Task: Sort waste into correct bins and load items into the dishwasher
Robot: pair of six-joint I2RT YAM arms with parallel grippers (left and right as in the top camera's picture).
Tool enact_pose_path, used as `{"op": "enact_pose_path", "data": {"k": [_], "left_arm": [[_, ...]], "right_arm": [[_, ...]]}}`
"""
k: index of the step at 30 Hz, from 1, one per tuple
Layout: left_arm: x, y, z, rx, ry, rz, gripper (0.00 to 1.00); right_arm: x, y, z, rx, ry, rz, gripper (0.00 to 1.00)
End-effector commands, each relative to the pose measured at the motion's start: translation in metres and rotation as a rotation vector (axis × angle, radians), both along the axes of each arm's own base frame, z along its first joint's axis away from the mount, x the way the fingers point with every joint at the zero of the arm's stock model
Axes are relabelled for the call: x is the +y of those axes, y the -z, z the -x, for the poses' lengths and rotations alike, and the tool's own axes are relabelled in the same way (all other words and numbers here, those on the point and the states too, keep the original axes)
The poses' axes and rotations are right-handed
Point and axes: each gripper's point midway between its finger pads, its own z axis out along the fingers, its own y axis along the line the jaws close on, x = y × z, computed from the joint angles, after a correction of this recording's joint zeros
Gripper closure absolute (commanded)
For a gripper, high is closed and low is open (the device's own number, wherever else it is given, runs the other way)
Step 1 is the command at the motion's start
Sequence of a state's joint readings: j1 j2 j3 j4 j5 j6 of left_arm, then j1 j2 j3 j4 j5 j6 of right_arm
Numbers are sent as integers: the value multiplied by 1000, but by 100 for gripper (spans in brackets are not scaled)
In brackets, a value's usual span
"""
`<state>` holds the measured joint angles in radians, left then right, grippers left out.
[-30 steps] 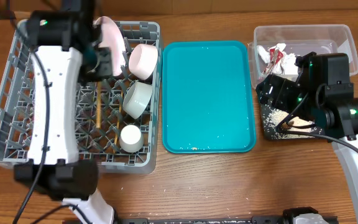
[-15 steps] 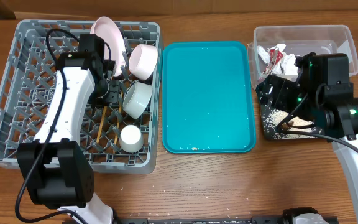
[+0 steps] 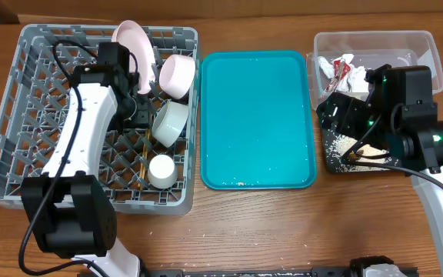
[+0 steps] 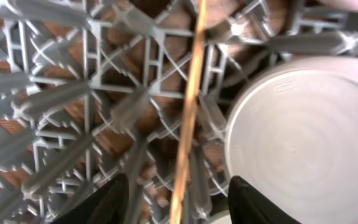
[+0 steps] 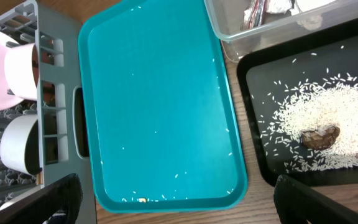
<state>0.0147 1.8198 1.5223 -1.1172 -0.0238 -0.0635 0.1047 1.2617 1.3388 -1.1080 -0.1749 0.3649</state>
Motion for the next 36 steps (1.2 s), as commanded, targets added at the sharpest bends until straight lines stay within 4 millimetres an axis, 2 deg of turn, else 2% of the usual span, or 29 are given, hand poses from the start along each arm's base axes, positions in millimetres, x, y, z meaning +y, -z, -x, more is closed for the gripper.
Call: {"op": "enact_pose_path", "data": {"k": [1,2,4,8,9,11,15,18,24,26,27,30,32,36], "left_arm": [[-16,-75,-17,-144,5,83,47],[-18,-102,-14,-185,13,85,47],[-21,-143,-4,-257,24,85,46],[-22,-187,19,-368,30,87,43],[-24,-195,24,-394,34,95,37],[-26,-206,27,-432,41,102,0],[-26,-213,16,-483,4,118,0],[-26,-209,15,-470,4,117,0],[-25,-209,15,-469,3,116,0],[-25,-209,15,-469,3,116,0],[-25,-209,15,-469,3,116,0],[-25,-209,15,-469,3,116,0],[-25,-209,15,-469,3,116,0],[-26,-209,15,-469,4,117,0]], "right_arm": [[-3,-5,-2,-21,5,10,0],[-3,-5,-2,-21,5,10,0],[-3,-5,-2,-21,5,10,0],[-3,-5,-2,-21,5,10,0],[-3,-5,-2,-21,5,10,0],[-3,-5,-2,-21,5,10,0],[-2,-6,-2,-25,3,9,0],[-1,-20,5,-72,-2,4,0],[-5,-66,34,-239,-1,-14,0],[-9,-91,55,-335,6,-23,0],[-10,-95,60,-350,9,-24,0],[-29,-113,77,-483,42,69,0],[-33,-116,77,-630,-21,161,0],[-29,-95,69,-865,-72,209,0]]}}
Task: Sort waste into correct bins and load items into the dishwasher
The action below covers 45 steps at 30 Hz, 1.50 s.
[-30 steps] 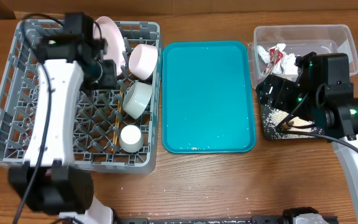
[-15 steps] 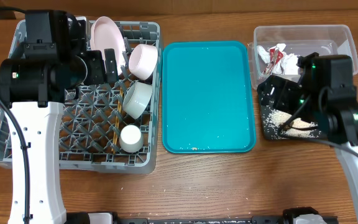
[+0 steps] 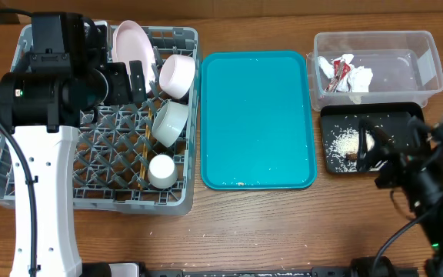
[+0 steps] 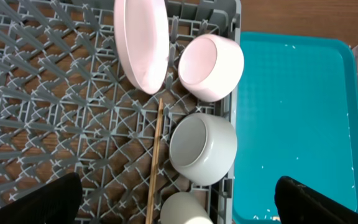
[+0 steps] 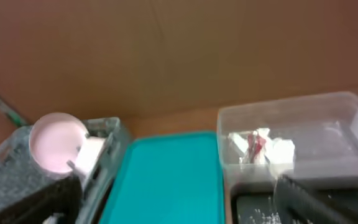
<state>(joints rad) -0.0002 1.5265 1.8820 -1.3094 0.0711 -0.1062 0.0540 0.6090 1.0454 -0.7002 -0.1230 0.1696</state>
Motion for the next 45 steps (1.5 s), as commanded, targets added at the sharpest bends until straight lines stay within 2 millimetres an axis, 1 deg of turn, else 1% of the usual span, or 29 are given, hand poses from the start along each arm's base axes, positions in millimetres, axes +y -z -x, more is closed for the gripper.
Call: {"op": "enact_pose_path", "data": {"k": [1,2,5,6,8,10,12,19,20,45], "left_arm": [[-4,-3,-1,-8,-3,16,0],[-4,-2,-1,-8,-3,16,0],[-4,-2,-1,-8,-3,16,0],[-4,-2,-1,-8,-3,16,0],[-3,-2,-1,-8,-5,15,0],[-3,-2,-1,-7,-5,15,0],[-6,-1,-2,-5,2,16,0],[-6,-1,-2,-4,3,16,0],[-6,-1,-2,-4,2,16,0],[-6,-1,-2,-3,2,16,0]], "right_arm": [[1,41,-5,-102,-24,89,0],[3,54,-6,-168,-34,85,0],[5,82,-5,-253,-43,81,0],[7,99,-5,-277,-54,79,0],[8,128,-3,-297,-59,74,0],[8,145,-1,-301,-57,75,0],[8,159,-1,-301,-56,75,0],[5,196,-5,-232,-43,78,0],[4,199,-5,-217,-37,80,0],[5,198,-5,-220,-42,78,0]]}}
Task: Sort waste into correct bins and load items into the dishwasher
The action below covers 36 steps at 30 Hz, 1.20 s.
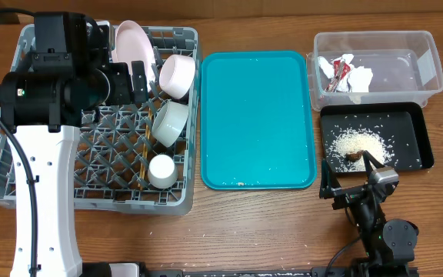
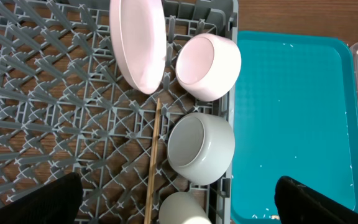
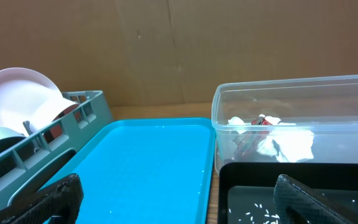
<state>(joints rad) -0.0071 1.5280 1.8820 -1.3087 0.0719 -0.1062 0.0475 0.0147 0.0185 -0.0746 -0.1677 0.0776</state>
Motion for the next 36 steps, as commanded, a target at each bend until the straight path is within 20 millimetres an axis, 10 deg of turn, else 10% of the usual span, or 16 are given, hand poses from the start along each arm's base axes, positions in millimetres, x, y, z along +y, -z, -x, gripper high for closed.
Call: {"op": "enact_pose_path", "data": {"k": [1,10,17,27,36], "left_arm": [[-3,-1,-2,-3,-5,15,0],[11,-27,13,-101,-40,-62,0],[-7,-46,22,-568,53,-2,0],[-7,64,106,-911,70,-35,0],[-14,116,118,-1010,154,-143,0]], "right_arm": [[-1,1,0,-8,6,3,0],[-1,1,0,-9,6,3,0],[-1,1,0,-8,6,3,0],[-1,1,0,-9,6,3,0],[-1,1,0,-9,6,3,0]]}}
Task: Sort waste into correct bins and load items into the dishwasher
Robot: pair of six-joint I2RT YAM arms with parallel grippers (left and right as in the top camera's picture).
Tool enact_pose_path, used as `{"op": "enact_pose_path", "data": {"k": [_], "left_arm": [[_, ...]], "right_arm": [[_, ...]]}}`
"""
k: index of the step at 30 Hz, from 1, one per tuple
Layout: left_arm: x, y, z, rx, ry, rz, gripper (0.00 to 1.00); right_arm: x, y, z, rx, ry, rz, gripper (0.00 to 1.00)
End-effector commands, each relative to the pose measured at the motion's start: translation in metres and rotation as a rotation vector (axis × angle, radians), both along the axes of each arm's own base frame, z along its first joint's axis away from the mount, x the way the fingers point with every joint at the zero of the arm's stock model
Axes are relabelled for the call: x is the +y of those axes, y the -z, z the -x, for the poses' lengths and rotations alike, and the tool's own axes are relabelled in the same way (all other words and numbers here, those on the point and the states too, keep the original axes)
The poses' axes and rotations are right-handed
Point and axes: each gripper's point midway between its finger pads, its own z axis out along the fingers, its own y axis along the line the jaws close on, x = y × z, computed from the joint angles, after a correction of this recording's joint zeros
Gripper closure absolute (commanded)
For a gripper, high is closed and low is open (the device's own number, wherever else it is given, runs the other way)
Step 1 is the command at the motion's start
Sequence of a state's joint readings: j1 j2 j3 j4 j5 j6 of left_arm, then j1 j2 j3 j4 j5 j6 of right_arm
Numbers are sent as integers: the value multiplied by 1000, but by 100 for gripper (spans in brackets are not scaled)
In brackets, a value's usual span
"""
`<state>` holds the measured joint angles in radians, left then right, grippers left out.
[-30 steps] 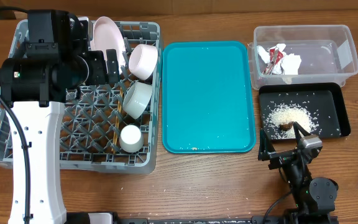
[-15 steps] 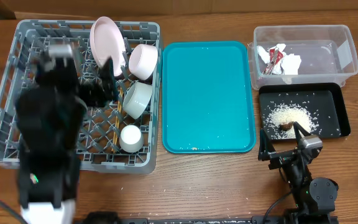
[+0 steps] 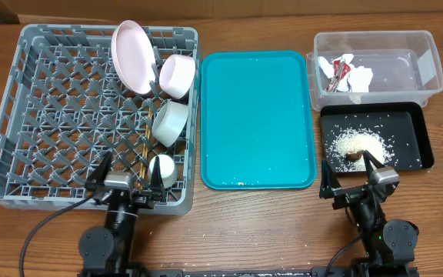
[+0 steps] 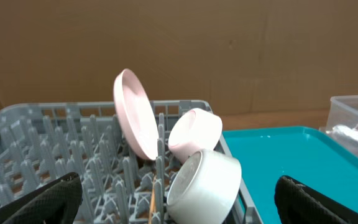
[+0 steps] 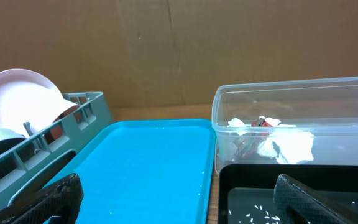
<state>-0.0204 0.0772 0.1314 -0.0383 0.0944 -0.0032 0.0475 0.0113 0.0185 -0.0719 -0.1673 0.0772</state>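
Observation:
The grey dish rack (image 3: 21, 115) holds an upright pink plate (image 3: 133, 46), a pink bowl (image 3: 178, 75), a white bowl (image 3: 170, 121), a white cup (image 3: 161, 169) and a wooden chopstick (image 3: 146, 150). My left gripper (image 3: 127, 181) sits low at the table's front edge before the rack, open and empty. Its wrist view looks along the rack at the pink plate (image 4: 135, 121) and white bowl (image 4: 207, 180). My right gripper (image 3: 356, 183) rests open and empty in front of the black tray (image 3: 410, 123) of rice (image 3: 356, 142).
A bare teal tray (image 3: 257, 115) lies between the rack and the bins. The clear bin (image 3: 429, 50) at the back right holds crumpled wrappers (image 3: 344, 71). A brown scrap (image 3: 354, 156) lies in the rice.
My left arm stood high over the rack's back left corner, looking down. It now lies low at the table's front edge, facing the rack. The right arm has not moved.
At first my left gripper was down inside the rack beside the chopstick and the right one hung over the black tray. Then the left was high above the rack and the right nearer the front. The right lay at the front edge, and now both do.

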Motion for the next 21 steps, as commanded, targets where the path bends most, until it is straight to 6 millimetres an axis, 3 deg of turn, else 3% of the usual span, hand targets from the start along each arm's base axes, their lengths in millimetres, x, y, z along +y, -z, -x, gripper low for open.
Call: {"op": "enact_pose_path", "data": {"k": [1,4,7,21], "left_arm": [[-9,11,2,-39,36,-114,0],[-10,23,0,-27,39,-149,0],[-10,53,-1,61,45,-156,0],[-9,53,-1,65,42,-155,0]], "right_arm": [[-1,2,0,-2,6,3,0],[-1,2,0,-3,6,3,0],[-1,2,0,-3,6,3,0],[-1,2,0,-2,6,3,0]]}}
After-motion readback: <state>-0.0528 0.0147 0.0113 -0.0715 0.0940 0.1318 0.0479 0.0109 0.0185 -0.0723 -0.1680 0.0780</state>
